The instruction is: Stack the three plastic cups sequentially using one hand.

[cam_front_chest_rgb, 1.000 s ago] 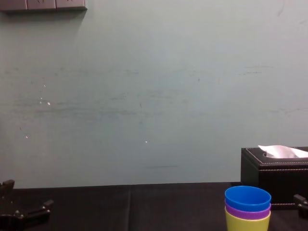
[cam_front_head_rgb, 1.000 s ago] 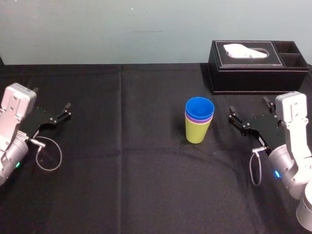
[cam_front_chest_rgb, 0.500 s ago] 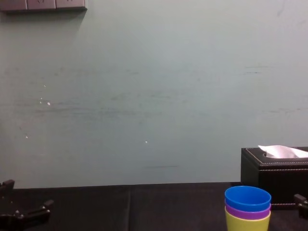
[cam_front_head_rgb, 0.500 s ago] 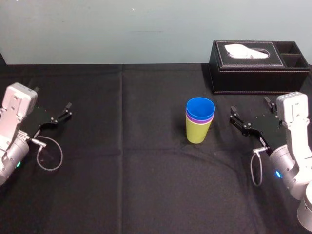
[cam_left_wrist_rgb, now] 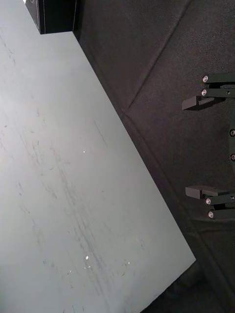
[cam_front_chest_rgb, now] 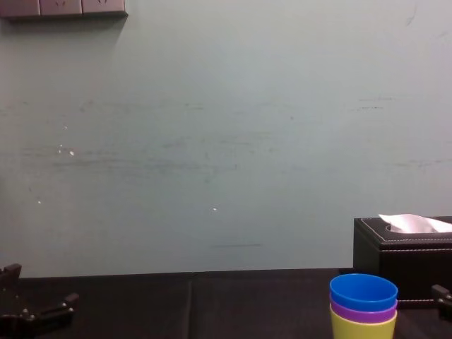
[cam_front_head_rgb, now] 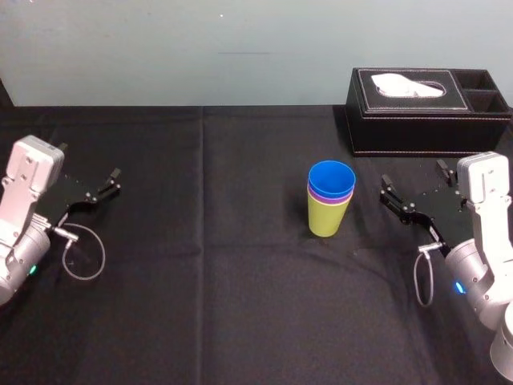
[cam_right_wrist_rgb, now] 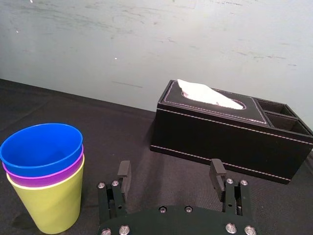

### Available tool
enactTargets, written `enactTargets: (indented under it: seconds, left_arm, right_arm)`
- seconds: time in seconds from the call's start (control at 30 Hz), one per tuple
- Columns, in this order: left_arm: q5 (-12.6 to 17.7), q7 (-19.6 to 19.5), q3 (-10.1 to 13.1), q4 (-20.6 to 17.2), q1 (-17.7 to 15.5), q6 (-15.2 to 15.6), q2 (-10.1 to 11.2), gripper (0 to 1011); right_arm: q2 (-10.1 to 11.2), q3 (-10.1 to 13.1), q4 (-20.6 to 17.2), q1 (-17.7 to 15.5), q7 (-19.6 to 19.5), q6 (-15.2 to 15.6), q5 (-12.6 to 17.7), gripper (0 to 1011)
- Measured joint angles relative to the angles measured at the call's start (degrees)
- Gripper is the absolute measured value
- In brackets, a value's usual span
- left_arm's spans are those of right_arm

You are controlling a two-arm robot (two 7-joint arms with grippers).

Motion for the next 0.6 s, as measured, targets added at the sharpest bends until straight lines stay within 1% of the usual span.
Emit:
enactTargets:
  seconds: [0.6]
  left_arm:
    - [0.0, 0.0, 0.0, 0.0, 0.0, 0.0, 0.0, 1011]
  right_arm:
    - [0.0, 0.0, 0.0, 0.0, 0.0, 0.0, 0.0, 1003]
